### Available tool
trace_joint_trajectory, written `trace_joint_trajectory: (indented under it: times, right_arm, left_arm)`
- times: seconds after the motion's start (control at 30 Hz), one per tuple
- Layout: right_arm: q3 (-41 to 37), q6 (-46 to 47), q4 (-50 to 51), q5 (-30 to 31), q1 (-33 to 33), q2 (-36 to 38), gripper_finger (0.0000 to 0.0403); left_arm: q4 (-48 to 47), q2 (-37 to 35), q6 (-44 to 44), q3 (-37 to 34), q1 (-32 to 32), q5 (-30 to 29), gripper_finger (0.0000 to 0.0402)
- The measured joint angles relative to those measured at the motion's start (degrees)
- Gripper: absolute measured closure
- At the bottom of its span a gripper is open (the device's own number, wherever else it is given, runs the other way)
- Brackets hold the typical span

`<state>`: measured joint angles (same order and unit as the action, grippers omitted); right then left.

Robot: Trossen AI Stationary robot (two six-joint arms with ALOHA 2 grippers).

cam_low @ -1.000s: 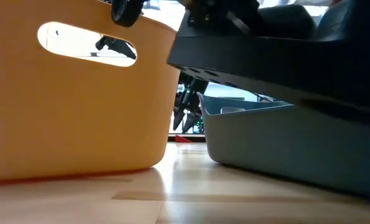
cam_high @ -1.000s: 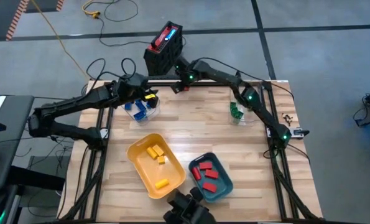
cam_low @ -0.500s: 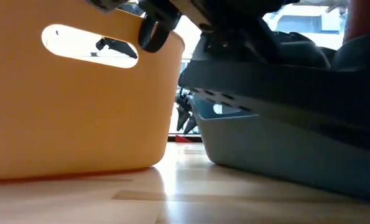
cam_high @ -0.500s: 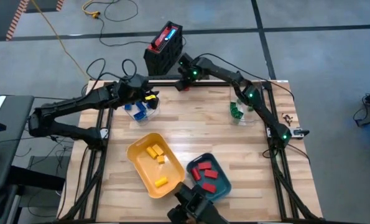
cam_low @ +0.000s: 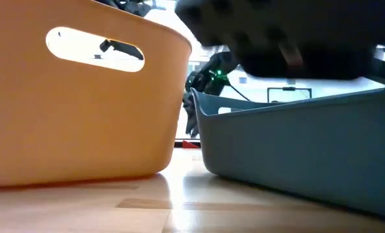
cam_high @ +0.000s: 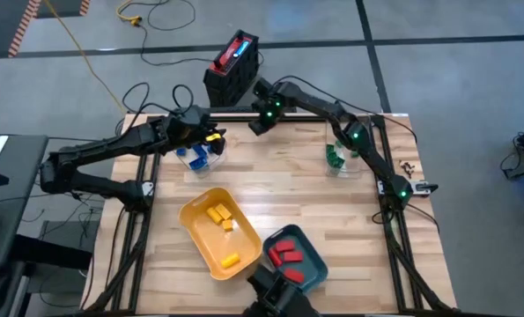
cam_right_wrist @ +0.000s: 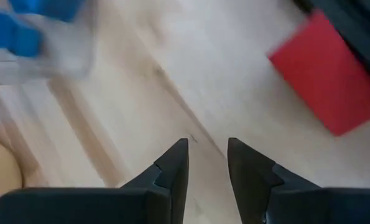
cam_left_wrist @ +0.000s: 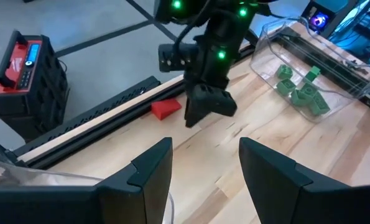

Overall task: Sort blocks
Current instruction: Put the red block into the blue bin

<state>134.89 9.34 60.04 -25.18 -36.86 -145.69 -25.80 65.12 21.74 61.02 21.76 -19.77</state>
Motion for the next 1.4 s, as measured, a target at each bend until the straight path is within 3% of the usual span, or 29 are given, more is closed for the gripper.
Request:
trace_joint_trajectory:
  times: [0.37,0.57,0.7,0.77,0.9,1.07,1.3,1.4]
  right_arm:
    - [0.0,0.1,-2.1,4.6,0.3,7.9,0.0283]
    - [-0.8,-1.3,1.5,14.5,3.7,20.3,0.0283]
    - [-1.2,-3.3,0.5,21.1,5.7,28.8,0.0283]
    - [-1.0,-3.8,1.1,22.4,6.2,31.6,0.0283]
    - [-1.3,-4.2,4.4,22.7,6.5,34.1,0.0283]
    - [-1.2,-4.0,6.6,22.7,6.5,37.3,0.0283]
    - [-1.2,-4.5,7.2,22.9,7.8,39.1,0.0283]
    - [-1.2,-4.5,7.3,22.9,8.4,39.5,0.0283]
  left_arm:
    - [-2.2,0.2,-0.9,-0.2,0.8,1.8,0.0221]
    - [0.8,7.6,-7.6,-0.7,11.2,15.7,0.0221]
    - [6.4,16.8,-9.6,0.2,16.7,28.9,0.0221]
    - [7.0,22.6,-8.8,3.6,17.8,31.1,0.0221]
    - [3.5,33.1,-8.2,13.7,17.8,30.2,0.0221]
    - [-6.8,45.2,-4.1,28.1,17.8,27.9,0.0221]
    - [-20.0,57.6,-1.3,44.8,16.9,20.3,0.0217]
    - [-21.1,61.0,1.5,49.9,16.8,21.5,0.0209]
